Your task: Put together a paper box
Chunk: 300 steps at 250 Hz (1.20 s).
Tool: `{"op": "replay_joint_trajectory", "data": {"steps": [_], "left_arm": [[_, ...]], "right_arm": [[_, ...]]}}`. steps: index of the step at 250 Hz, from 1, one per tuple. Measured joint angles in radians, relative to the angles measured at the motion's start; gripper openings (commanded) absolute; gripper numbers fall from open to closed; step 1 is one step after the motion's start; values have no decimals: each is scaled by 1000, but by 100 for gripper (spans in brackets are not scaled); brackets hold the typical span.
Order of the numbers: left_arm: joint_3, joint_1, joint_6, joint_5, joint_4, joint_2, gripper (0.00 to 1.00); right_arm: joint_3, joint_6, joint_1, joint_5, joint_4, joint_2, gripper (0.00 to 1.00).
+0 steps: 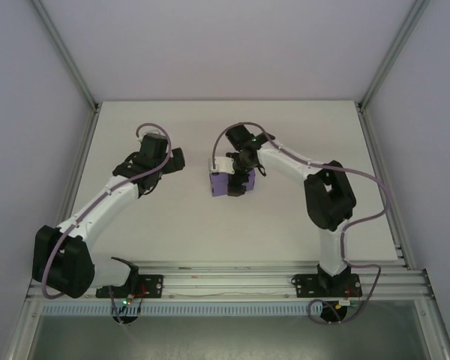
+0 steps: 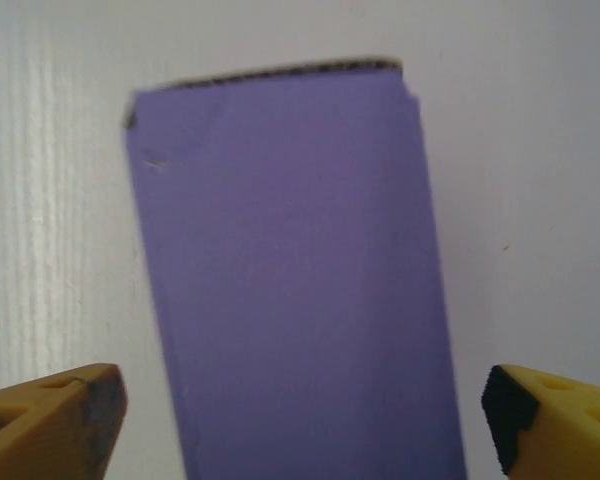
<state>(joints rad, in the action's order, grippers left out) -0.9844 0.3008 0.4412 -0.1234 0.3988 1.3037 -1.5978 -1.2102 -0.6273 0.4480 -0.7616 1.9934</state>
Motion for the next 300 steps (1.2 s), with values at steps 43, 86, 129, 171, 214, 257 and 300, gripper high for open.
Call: {"op": "replay_joint_trajectory", "data": {"steps": [43,86,129,171,214,257,300], "left_arm": [[29,0,7,-4,6,-25,100],[47,0,7,0,12,-29,100],[63,0,11,2,16,-58,100],[98,0,27,0,15,-115,100],[138,0,34,5,10,-153,100],[142,0,33,14,9,-166,100],[142,0,33,19,5,-176,100]], "right_arm": [[-58,-26,-1,-40,-46,50,56],[-66,-14,-8,-94,-38,59,53],[3,32,-29,-220,107,28,50],[169,42,-47,-426,340,-39,52],[251,61,-56,-542,454,-47,75],[318,92,-98,-558,433,-90,97],[355,135,-161,-481,330,-227,100]]}}
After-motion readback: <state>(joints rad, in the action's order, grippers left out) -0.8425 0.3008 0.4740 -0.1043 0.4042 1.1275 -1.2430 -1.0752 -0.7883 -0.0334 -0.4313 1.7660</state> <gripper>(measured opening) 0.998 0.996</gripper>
